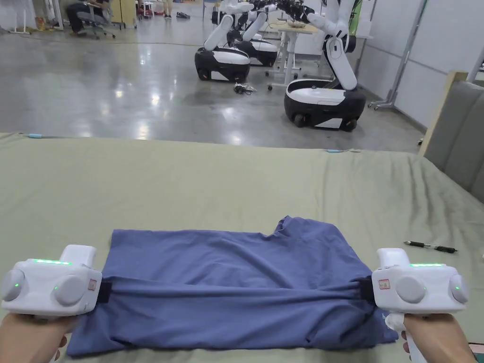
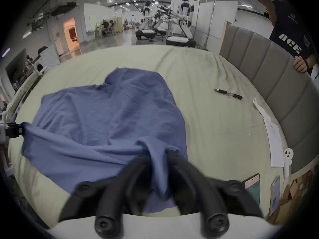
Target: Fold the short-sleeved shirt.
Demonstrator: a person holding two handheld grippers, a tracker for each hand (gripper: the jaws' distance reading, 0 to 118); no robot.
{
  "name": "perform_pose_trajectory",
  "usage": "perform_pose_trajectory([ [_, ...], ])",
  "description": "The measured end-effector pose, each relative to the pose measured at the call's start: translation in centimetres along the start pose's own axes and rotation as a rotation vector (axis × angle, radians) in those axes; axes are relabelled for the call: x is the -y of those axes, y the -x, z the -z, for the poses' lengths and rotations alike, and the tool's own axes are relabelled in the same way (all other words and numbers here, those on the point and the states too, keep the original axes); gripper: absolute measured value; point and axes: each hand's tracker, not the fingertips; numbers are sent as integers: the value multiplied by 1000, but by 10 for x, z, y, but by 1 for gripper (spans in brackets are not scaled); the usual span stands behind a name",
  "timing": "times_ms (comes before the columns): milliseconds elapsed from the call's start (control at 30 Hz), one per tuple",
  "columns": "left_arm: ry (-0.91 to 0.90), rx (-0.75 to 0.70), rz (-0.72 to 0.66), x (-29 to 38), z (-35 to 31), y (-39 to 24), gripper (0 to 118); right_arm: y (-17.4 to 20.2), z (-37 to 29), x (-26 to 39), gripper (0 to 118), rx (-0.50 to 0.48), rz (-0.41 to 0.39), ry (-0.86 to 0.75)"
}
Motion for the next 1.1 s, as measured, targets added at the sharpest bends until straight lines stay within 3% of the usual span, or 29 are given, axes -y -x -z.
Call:
perform_pose_trajectory([
  [33, -38, 22, 4, 5, -13, 2, 66, -1, -8, 2, 73, 1, -16, -13],
  [67, -142, 33, 1, 14, -34, 4, 67, -1, -19, 7, 95, -6, -25, -56],
  [100, -239, 38, -7, 22, -52, 3, 67, -1, -33, 13, 107, -32, -21, -110],
  [300, -375, 69, -19, 93, -143, -10, 67, 27, -116, 76, 109, -119, -115, -303],
  [333, -395, 59, -28, 109, -152, -13, 67, 33, -125, 91, 106, -135, -107, -344],
  [367, -403, 46, -34, 121, -153, -20, 66, 38, -133, 104, 95, -152, -113, -377],
  [400, -392, 39, -37, 134, -158, -24, 63, 45, -140, 117, 70, -170, -124, -396],
  [433, -347, 20, -57, 144, -160, -26, 63, 51, -146, 129, 70, -154, -112, -397],
  [467, -305, 28, -78, 151, -161, -26, 60, 57, -150, 137, 59, -141, -99, -395],
  [500, -302, 63, -105, 159, -150, -18, 39, 61, -153, 146, 26, -133, -81, -389],
  [533, -319, 53, -120, 163, -148, -16, 8, 64, -155, 152, 8, -143, -53, -390],
  [567, -313, -11, -129, 164, -147, -15, 5, 65, -159, 158, 9, -168, -22, -388],
  [600, -273, 23, -115, 162, -143, -11, 5, 67, -163, 164, 9, -192, -4, -382],
  [767, -243, 5, -72, 149, -118, 2, 8, 72, -166, 173, 9, -185, -46, -361],
  [833, -207, -39, 3, 140, -95, 4, 56, 68, -165, 173, 9, -189, -32, -347],
  [867, -177, -24, 32, 133, -79, 3, 72, 67, -166, 173, 9, -190, -23, -341],
  [1100, 28, -26, 60, 94, 3, 2, 73, 56, -169, 175, 9, -157, -16, -323],
])
